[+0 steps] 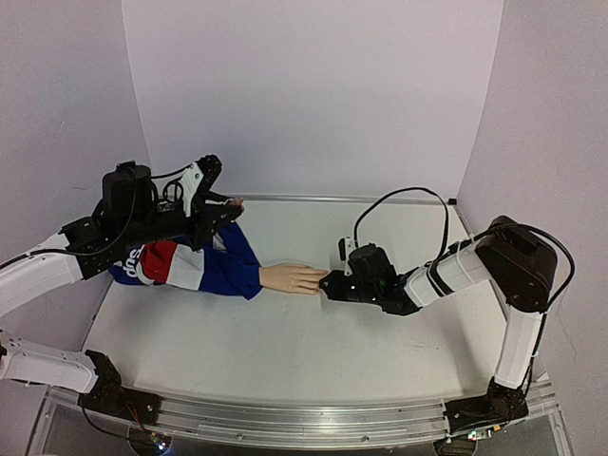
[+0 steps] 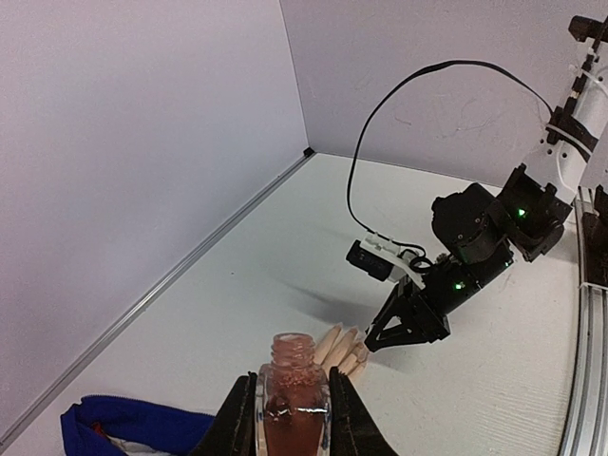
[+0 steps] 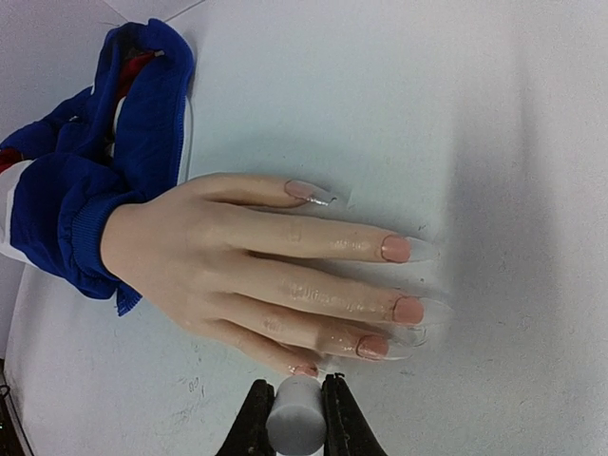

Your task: Paint the nails

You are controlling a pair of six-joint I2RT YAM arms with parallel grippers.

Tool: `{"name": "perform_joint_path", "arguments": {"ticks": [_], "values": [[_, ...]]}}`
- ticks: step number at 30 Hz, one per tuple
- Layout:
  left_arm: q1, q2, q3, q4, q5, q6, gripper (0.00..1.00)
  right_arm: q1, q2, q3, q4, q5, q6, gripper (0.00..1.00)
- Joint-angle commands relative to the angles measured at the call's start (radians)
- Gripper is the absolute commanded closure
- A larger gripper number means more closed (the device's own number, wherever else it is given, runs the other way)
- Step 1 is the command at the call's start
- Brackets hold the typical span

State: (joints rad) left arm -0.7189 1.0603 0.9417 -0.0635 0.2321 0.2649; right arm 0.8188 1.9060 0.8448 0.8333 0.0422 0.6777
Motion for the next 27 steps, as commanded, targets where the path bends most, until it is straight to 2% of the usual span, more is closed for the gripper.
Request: {"name": "perform_joint_path", "arguments": {"ticks": [1, 27], "values": [[0.003, -0.031, 0.006, 0.037, 0.004, 0.014, 1.00, -0.002, 0.009, 0.040, 0.007, 0.013, 0.005, 1.00], [0.003, -0.028, 0.008, 0.034, 0.011, 0.012, 1.00, -0.003, 0.025, 0.057, -0.012, 0.006, 0.003, 1.00]]}}
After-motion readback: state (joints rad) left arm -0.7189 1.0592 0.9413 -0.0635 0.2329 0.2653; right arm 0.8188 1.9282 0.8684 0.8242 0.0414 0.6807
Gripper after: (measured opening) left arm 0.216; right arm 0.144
